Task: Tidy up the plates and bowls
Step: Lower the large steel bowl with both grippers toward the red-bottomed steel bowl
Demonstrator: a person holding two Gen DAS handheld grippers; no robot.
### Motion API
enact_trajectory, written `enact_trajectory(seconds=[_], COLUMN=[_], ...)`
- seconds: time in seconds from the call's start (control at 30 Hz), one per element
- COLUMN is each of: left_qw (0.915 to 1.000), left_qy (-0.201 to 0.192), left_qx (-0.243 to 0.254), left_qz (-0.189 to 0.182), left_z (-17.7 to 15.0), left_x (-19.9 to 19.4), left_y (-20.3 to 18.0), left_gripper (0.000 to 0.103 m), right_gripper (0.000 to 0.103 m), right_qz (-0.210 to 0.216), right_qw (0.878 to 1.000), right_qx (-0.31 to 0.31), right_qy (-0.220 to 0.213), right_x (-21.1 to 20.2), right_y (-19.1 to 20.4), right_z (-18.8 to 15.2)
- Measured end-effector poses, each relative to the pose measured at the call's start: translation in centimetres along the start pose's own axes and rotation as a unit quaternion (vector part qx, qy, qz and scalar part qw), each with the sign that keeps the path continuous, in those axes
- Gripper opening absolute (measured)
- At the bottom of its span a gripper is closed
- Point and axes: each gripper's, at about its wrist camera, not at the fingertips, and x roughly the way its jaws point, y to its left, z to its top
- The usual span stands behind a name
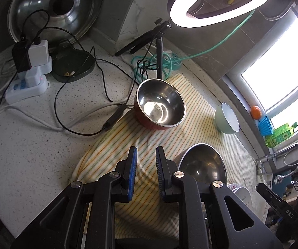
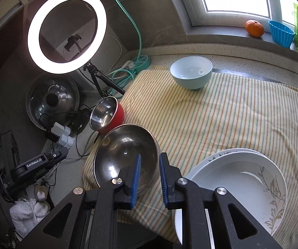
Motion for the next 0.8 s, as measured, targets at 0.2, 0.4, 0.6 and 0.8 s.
enact_trajectory(seconds=[0.2,0.4,0.6,0.8], left_qw=[0.9999,0.9996,0.9983,0.9972], left_qy=[0.009,0.019,0.039,0.049], left_qx=[-0.001,0.003,0.015,0.015], left_qz=[-0.006,-0.019,-0.040,-0.054], left_z=[3.1,5.8,7.5,8.4], left_x=[1.4,3.2,5.6,7.2], left_y=[2.3,3.9,4.3,4.3], left_gripper=[0.016,0.016,0.016,0.016], right_gripper=[0.021,0.021,0.021,0.021], right_qz=[-0.005,-0.009,-0.003,-0.007], right_qw=[1.000,0.999,0.997,0.995], right_qx=[0.009,0.023,0.068,0.077], right_qy=[0.002,0.024,0.035,0.057], right_x=[2.1,5.5,9.6,12.8], right_y=[2.6,5.1,6.2,7.9], right_z=[1.8,3.1,4.5,5.9])
